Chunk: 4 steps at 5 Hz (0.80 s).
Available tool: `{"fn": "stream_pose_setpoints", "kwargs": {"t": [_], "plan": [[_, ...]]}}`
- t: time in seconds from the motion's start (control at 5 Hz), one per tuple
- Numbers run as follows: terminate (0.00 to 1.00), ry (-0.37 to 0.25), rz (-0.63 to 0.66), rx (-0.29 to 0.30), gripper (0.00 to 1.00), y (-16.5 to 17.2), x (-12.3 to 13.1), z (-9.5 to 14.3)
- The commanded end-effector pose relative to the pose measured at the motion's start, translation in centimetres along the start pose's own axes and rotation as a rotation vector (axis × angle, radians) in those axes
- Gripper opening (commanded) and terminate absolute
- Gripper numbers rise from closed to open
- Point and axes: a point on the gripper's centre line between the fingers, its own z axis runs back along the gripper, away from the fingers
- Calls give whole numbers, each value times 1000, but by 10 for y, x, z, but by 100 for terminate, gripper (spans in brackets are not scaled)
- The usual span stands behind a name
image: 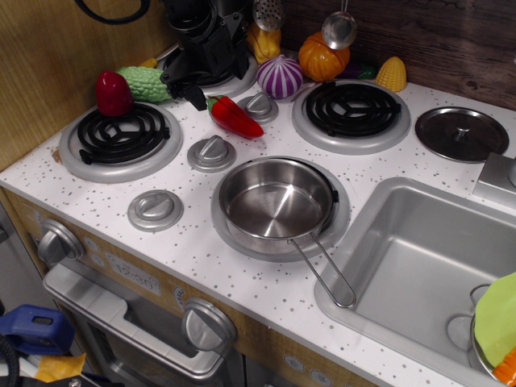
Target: Put pepper in pot or pan
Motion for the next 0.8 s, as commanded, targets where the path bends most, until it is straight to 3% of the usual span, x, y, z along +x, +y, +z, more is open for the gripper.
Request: {"fn": "stream_pose_setpoints", "kwargs": {"t": [0.0,0.6], "plan": [[0,0,0,0,100,0,0,0],[0,-62,-64,23,100,3,-14,-35]]}}
